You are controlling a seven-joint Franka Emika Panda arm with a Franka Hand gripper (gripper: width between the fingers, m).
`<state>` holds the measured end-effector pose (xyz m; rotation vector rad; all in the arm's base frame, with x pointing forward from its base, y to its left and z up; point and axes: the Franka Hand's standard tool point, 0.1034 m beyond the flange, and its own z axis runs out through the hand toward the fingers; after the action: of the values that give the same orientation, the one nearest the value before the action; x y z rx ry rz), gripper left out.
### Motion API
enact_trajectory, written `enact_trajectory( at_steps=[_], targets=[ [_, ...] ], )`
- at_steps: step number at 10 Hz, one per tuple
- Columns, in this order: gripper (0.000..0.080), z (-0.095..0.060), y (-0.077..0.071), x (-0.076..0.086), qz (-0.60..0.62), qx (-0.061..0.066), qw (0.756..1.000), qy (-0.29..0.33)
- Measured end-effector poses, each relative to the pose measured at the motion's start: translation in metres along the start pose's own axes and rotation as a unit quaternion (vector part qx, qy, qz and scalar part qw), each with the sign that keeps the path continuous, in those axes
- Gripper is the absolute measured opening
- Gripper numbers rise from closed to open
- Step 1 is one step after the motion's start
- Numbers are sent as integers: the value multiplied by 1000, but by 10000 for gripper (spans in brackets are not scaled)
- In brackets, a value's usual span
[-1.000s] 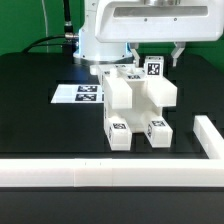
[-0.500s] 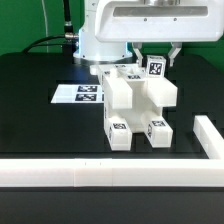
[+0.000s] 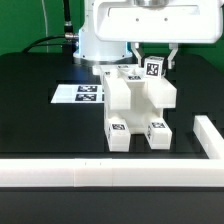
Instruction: Assemble chair
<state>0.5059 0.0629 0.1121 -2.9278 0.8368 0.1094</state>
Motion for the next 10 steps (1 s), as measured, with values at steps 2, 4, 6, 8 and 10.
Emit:
enact_trajectory(
  at_steps=[2,4,6,8,10],
  targets=[
    [286,0,0,0,71,0,998,0],
    [287,0,-1,0,116,0,993,0],
    [287,0,-1,0,167,0,986,0],
    [287,0,-2,-1,240,0,971,0],
    [287,0,-3,-1,295,1,956,0]
  ],
)
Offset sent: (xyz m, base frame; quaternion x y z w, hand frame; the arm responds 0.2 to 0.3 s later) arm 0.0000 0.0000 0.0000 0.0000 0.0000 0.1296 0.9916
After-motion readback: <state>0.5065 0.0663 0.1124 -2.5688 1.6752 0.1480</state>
